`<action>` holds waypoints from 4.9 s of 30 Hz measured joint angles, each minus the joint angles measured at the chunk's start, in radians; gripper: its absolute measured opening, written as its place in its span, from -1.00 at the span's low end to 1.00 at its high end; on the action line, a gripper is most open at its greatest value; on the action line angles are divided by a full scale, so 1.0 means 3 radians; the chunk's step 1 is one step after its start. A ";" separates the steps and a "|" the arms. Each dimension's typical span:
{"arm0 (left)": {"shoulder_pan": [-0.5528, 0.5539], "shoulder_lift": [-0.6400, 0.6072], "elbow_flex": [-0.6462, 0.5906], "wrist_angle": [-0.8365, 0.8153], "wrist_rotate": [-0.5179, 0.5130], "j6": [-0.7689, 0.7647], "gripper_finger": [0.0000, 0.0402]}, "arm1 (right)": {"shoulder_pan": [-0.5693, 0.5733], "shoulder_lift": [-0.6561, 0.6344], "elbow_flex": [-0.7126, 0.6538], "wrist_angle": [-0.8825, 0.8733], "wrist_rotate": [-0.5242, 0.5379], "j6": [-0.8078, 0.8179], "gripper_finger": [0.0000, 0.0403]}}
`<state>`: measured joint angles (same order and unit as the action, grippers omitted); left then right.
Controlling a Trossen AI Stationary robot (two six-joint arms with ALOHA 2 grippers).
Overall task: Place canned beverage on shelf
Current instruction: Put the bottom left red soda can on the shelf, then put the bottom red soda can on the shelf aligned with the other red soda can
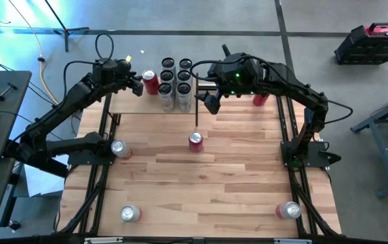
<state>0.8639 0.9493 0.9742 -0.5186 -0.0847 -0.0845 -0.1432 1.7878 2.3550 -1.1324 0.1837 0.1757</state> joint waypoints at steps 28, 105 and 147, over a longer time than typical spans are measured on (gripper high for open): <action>-0.0180 -0.0016 -0.0478 0.0227 -0.0021 0.0058 0.16 | 0.0006 0.0000 0.0000 -0.0025 0.0001 0.0031 0.73; -0.0139 -0.0093 -0.0358 0.0371 0.0025 0.0756 0.17 | 0.0246 -0.0013 -0.0001 -0.0477 0.0118 0.0267 0.73; -0.3274 -0.0463 -0.0294 -0.0302 0.0231 -0.1825 0.17 | 0.1240 -0.0417 -0.3740 0.1242 0.0437 0.0726 0.73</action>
<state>-0.1185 0.8103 0.8860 -0.6090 -0.0153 -0.6320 0.2288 1.6627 1.2331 -0.7599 0.3147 0.3935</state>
